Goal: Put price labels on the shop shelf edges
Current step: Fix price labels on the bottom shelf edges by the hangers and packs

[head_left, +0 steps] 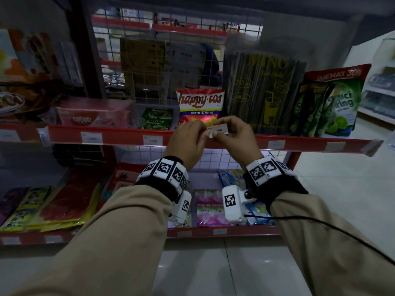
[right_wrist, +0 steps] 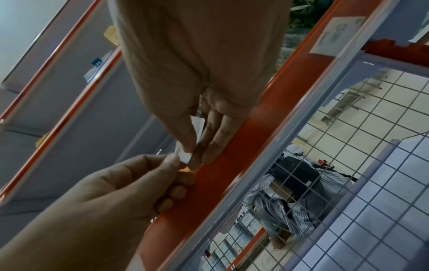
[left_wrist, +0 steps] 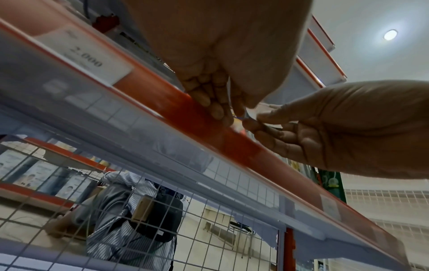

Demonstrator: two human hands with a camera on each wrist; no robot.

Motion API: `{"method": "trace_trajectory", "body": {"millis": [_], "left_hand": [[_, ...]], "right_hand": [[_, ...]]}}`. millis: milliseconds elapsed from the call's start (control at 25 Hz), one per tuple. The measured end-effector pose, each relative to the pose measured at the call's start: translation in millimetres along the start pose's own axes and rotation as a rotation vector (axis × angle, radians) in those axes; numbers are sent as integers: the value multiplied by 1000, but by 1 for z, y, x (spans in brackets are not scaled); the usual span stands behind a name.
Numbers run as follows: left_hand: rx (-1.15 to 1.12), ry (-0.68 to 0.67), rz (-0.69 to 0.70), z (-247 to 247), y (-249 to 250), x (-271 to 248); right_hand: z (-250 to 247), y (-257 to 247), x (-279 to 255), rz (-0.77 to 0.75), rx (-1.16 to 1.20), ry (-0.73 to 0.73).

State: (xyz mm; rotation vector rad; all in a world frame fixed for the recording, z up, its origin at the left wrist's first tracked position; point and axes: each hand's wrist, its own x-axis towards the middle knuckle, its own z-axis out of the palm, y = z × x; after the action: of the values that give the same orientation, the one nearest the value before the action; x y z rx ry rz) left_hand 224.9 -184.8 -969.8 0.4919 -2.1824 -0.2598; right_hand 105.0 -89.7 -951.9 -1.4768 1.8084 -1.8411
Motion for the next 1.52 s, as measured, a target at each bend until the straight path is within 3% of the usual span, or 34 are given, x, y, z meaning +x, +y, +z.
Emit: {"method": "trace_trajectory", "body": {"millis": [240, 400, 560, 760, 1000, 1200, 1520], "left_hand": [[71, -51, 26, -4, 2, 1], [153, -99, 18, -14, 2, 4], [147, -88, -21, -21, -3, 2], [189, -94, 31, -18, -11, -2], [202, -5, 7, -8, -11, -6], [207, -4, 36, -9, -12, -8], [237, -43, 40, -10, -13, -8]], "right_hand": [[-12, -2, 5, -148, -381, -5], [-7, -4, 13, -179, -356, 52], [6, -4, 15, -219, -425, 23], [13, 5, 10, -286, -497, -17], [8, 13, 8, -352, -691, -33], [-9, 14, 8, -297, -848, -131], [-9, 11, 10, -261, -892, -206]]}}
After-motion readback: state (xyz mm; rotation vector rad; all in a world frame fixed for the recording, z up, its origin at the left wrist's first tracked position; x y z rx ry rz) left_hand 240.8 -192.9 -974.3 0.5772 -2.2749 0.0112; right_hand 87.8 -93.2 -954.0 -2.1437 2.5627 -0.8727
